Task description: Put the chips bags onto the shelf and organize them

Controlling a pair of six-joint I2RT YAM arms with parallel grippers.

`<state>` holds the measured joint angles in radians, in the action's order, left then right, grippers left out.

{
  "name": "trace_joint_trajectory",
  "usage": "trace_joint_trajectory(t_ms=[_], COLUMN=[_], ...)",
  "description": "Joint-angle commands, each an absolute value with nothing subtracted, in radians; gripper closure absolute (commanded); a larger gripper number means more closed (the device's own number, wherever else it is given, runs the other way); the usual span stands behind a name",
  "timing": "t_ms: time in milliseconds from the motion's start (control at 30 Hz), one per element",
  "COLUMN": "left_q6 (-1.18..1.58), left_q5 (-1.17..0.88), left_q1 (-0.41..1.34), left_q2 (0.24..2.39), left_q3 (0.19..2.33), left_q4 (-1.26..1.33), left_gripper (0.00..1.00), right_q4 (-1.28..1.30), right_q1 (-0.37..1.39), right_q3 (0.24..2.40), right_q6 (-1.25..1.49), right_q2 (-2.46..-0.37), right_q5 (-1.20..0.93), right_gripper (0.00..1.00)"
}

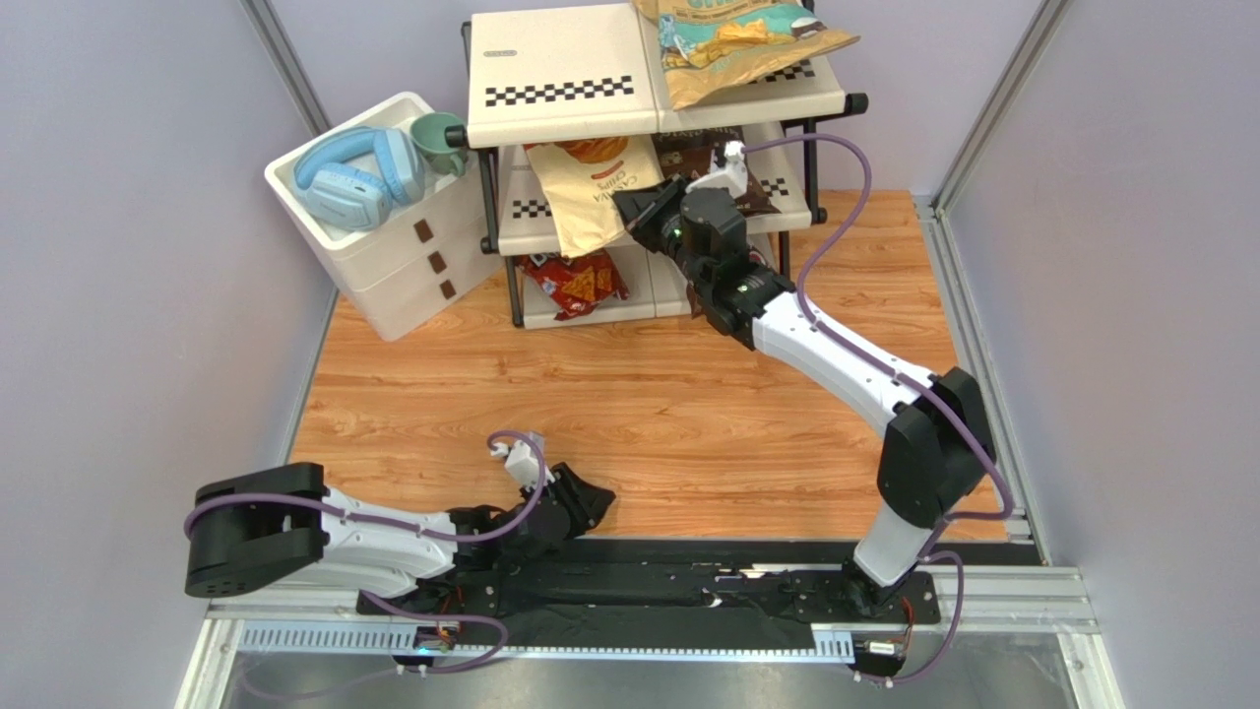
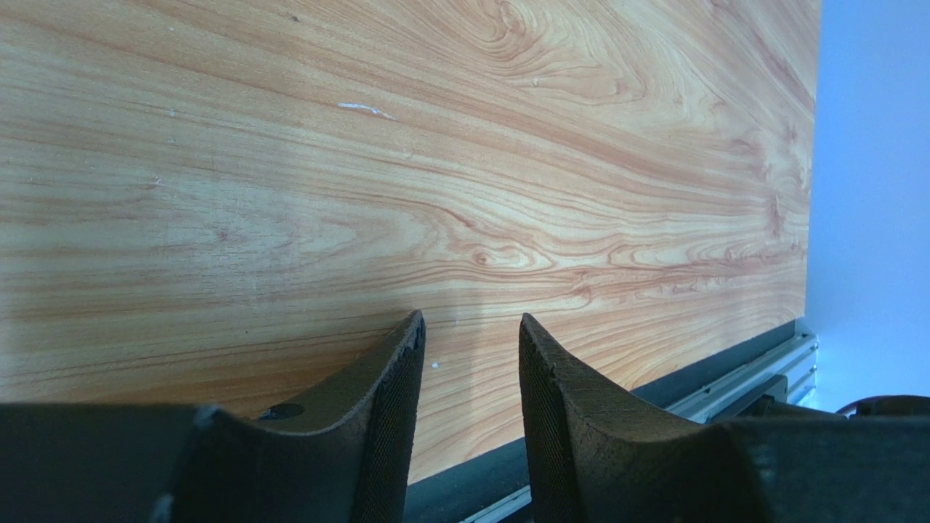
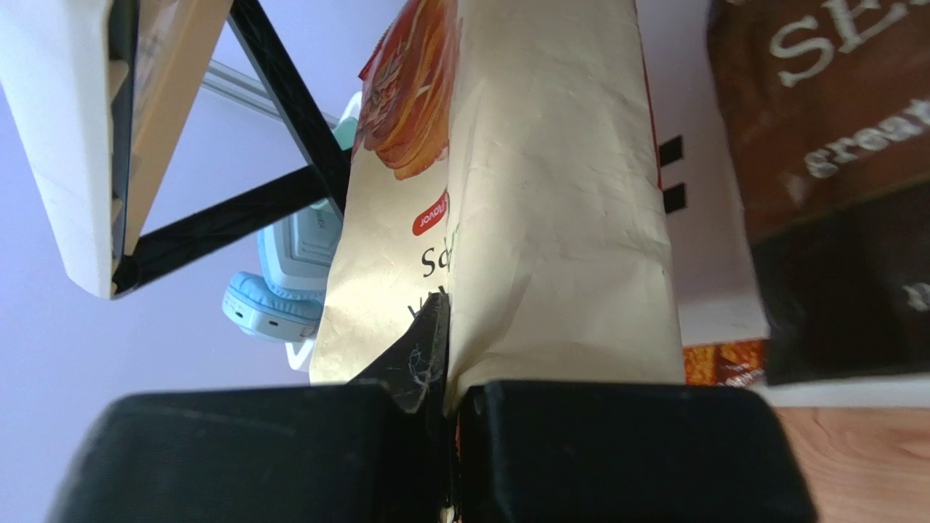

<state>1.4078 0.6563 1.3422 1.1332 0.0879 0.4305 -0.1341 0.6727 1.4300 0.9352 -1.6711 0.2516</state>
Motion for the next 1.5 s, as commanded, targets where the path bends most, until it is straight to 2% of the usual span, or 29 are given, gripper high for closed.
trace_joint_trajectory(t_ms=[0,400,667,800,867,1167,1333,1433,1467], left_q6=[1.404,1.413,1.410,1.413,1.413,1.407,1.390,1.382,1.381], left_q5=[0.670,0.686,0.692,0.692,0.690,0.684,0.678,0.670,0.669], left_q1=[1.347,1.347,1.347,1.347,1.347,1.347,1.347,1.348,1.347], left_q2=[1.135,1.091,1.071,1.072,1.072,1.094,1.100,1.098,1.095], left_q3=[0.067,0.058,0.060,0.058,0.058,0.061,0.075,0.080,0.081], left_q4=[0.361,0.308,0.282,0.279,0.279,0.307,0.307,0.307,0.305], left_gripper=[0.56,0.56,0.56,0.56,0.56,0.56,0.57,0.57,0.57], right_q4=[-0.204,-0.210,-0.173,-0.163,-0.167,-0.218,-0.250,-0.244,-0.227], right_q1=[0.670,0.680,0.690,0.693,0.695,0.698,0.699,0.701,0.701], right_q3=[1.561,1.604,1.727,1.749,1.735,1.603,1.520,1.540,1.560], right_q6=[0.977,1.101,1.138,1.143,1.147,1.161,1.178,1.175,1.175], right_q2=[-1.758,-1.887,-1.976,-1.994,-1.979,-1.879,-1.807,-1.815,-1.819], right_q5=[0.222,0.310,0.288,0.258,0.252,0.210,0.176,0.167,0.160], right_gripper=[1.00,1.00,0.97,0.64,0.51,0.31,0.29,0.36,0.43])
